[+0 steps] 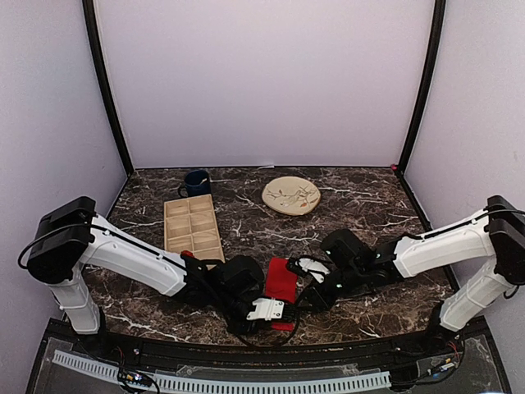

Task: Roll the socks
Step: Roll the sock at the center of the board.

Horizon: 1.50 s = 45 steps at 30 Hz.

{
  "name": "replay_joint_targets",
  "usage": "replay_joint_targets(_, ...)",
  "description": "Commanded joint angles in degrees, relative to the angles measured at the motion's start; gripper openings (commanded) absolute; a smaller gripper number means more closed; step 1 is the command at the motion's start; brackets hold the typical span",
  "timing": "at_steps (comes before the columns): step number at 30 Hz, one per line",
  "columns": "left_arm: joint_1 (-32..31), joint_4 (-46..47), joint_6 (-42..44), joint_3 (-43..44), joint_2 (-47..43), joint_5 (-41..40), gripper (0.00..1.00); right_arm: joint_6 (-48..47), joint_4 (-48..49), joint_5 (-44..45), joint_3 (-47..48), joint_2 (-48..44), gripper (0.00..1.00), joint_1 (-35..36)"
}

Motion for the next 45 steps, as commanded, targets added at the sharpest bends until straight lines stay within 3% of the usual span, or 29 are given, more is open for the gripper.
replay_joint_targets(1, 1.57, -5.92, -1.67, 3.20, 2.02, 6.25, 0.00, -0.89, 3.07, 8.58, -1.30, -2.33, 0.44, 4.45)
replay_joint_targets(12, 5.33, -13.20, -2.23, 8.40, 5.44, 15.21, 0.00, -0.07, 5.34, 21.01, -6.32, -8.87, 0.44, 11.97)
replay_joint_targets(25, 8.63, -19.15, -3.11, 13.32, 9.83, 24.16, 0.00, -3.32, 4.96, 32.07, -6.55, -8.94, 0.43, 22.84)
replay_joint_targets(45, 12.18, -24.11, -3.29, 17.75, 14.38, 33.35, 0.00, -5.33, 4.72, 44.86, -6.01, -9.11, 0.43, 32.13)
